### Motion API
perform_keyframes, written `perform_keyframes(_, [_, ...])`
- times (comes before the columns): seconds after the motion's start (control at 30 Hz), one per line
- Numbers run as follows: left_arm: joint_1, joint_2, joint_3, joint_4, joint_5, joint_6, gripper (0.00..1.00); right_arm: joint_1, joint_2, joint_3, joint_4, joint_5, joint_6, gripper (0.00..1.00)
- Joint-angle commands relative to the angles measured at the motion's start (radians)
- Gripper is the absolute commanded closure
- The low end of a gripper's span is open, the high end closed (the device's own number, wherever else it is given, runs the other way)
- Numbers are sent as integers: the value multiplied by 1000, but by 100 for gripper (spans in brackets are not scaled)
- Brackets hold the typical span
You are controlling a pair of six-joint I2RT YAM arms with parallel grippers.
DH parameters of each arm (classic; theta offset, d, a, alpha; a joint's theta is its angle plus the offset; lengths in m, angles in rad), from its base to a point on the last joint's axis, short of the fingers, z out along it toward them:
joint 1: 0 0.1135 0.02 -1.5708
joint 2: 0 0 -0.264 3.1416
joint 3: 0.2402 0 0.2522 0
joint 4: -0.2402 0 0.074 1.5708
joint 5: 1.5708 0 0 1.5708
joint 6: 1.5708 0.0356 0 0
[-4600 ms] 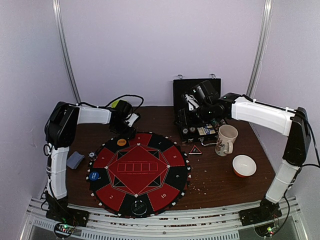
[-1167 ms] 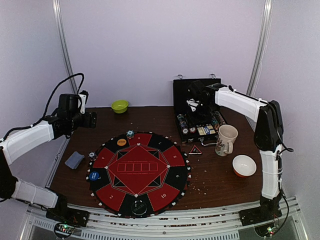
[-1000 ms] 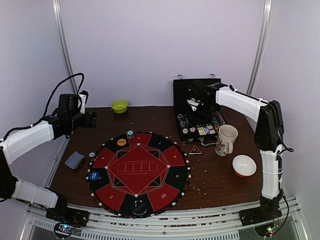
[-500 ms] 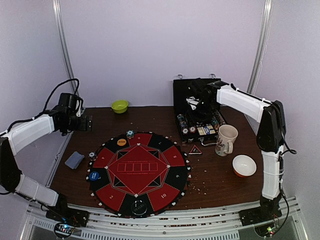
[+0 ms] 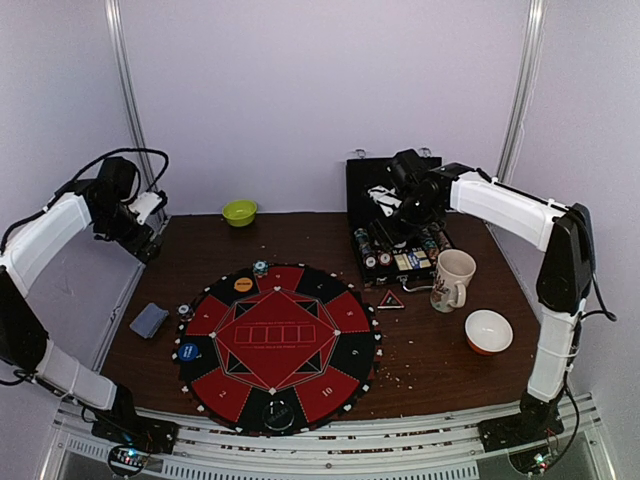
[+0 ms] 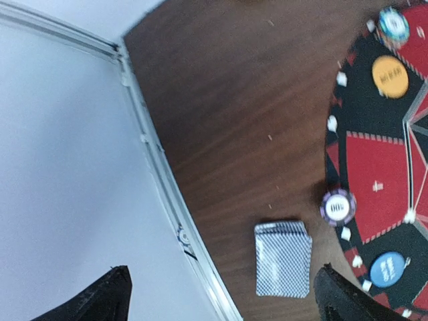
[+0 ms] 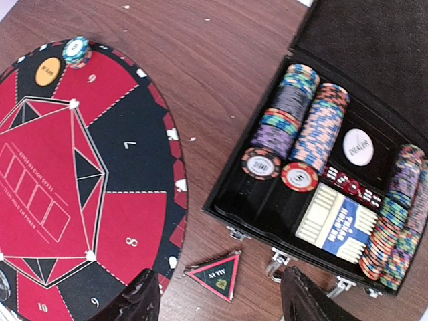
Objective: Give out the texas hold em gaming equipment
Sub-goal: Pick up the face-down deck piles from the corner of the board.
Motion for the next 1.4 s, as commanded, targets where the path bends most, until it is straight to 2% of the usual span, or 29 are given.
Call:
perform_keyframes(0.0, [54,78,-118,-162,107,261,2,1,-41,-63,58,-98,-43,36])
perform_keyframes(0.07, [70,108,-167,-149,138,271,2,1,-63,-91,76,-116,-49,36])
perform_keyframes(0.23, [103,128,-169,-128,176,265,2,1,-128,-165,134,-123,-62,36])
perform_keyframes(0.5, [115,143,-297,-20,151,300,2,1,-161,-189,148,-134,-73,36])
perform_keyframes(0.97, [137,266,-258,23,49,286,2,1,-177,-187,140,-129,-99,36])
perform_keyframes(1.37, [150,373,-244,19,182,285,3,1,-191,-205,142,-122,-123,35])
